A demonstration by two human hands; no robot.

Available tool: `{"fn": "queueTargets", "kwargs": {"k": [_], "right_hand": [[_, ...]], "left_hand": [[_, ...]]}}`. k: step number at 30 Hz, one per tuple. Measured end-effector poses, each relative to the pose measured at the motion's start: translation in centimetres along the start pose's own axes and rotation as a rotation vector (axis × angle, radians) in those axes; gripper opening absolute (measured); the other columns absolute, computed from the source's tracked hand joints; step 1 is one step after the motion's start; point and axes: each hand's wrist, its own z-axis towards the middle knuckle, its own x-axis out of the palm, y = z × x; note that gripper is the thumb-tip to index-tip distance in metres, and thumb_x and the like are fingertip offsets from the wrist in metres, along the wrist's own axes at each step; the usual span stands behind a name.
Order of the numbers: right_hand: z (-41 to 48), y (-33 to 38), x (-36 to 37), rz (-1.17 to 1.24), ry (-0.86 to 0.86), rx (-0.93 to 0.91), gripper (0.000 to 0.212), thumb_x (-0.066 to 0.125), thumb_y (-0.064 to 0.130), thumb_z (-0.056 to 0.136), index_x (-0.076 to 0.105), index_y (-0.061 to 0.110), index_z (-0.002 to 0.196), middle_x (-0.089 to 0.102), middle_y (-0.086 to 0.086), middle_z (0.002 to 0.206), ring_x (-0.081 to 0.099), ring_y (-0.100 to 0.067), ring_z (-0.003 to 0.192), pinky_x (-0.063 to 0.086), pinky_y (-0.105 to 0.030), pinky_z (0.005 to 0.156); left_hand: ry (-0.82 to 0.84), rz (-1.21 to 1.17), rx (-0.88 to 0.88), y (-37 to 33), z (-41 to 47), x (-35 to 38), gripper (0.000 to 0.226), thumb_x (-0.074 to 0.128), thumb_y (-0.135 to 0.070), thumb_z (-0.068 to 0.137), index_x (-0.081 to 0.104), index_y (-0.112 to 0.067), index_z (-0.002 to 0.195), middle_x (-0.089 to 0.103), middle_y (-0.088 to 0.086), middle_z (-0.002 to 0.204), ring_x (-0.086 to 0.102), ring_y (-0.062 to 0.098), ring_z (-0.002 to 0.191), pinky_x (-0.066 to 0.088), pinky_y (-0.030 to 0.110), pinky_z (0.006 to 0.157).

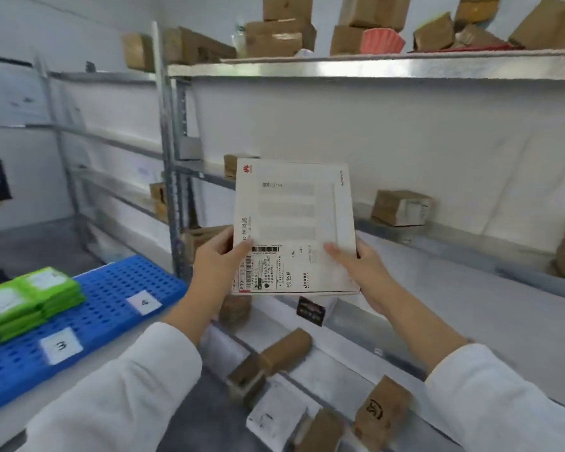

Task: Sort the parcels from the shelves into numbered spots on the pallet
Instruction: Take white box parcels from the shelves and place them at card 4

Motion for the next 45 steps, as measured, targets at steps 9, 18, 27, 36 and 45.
{"fn": "queueTargets", "kwargs": {"k": [9,18,27,36,45], "right_hand": [[2.7,-2.5,23.3,0.062,0.396,0.093,0.046,0.072,0.046,0.080,0.059,0.032,0.122,0.069,0.011,0.111,0.064,-0.013,0.103,0.052,-0.038,0.091],[7.0,-5.1,35.1,0.078,0.661,0.144,0.087,0.079,0.070,0.051,0.057,0.033,0.127,0.068,0.011,0.118,0.063,-0.016,0.110,0.050,-0.043,0.097],[17.7,-7.1,42.1,0.139,0.744,0.146,0.073,0.075,0.052,0.069,0.051,0.028,0.133,0.065,0.012,0.119,0.062,-0.012,0.108,0.050,-0.037,0.096],[29.0,-10.6,47.0,0.113,0.777,0.170,0.056,0.072,0.037,0.082,0.049,0.023,0.130,0.061,0.013,0.109,0.056,0.001,0.090,0.045,-0.018,0.066],[35.4,-12.1,52.2,0.053,0.768,0.234,0.058,0.074,0.039,0.079,0.051,0.025,0.131,0.064,0.007,0.120,0.061,-0.011,0.101,0.051,-0.028,0.076]], "left_hand": [[-0.340,0.128,-0.046,2.2,-1.6,-20.5,0.026,0.063,-0.007,0.091,0.068,-0.032,0.092,0.073,-0.008,0.096,0.069,0.014,0.093,0.056,0.029,0.083],[-0.590,0.215,-0.124,5.0,0.3,-29.2,0.026,0.064,-0.016,0.091,0.066,-0.032,0.111,0.071,-0.014,0.101,0.068,0.010,0.094,0.055,0.029,0.082],[-0.665,0.273,-0.130,8.3,9.7,-32.2,0.025,0.064,-0.019,0.091,0.066,-0.042,0.101,0.073,-0.011,0.102,0.070,0.014,0.096,0.056,0.037,0.086],[-0.708,0.245,-0.162,14.3,19.5,-33.8,0.030,0.063,-0.016,0.091,0.066,-0.028,0.118,0.072,-0.011,0.110,0.067,0.013,0.104,0.053,0.041,0.095],[-0.725,0.255,-0.192,17.4,26.4,-37.6,0.031,0.063,-0.016,0.091,0.066,-0.025,0.121,0.072,-0.012,0.107,0.068,0.012,0.101,0.055,0.034,0.090]]}}
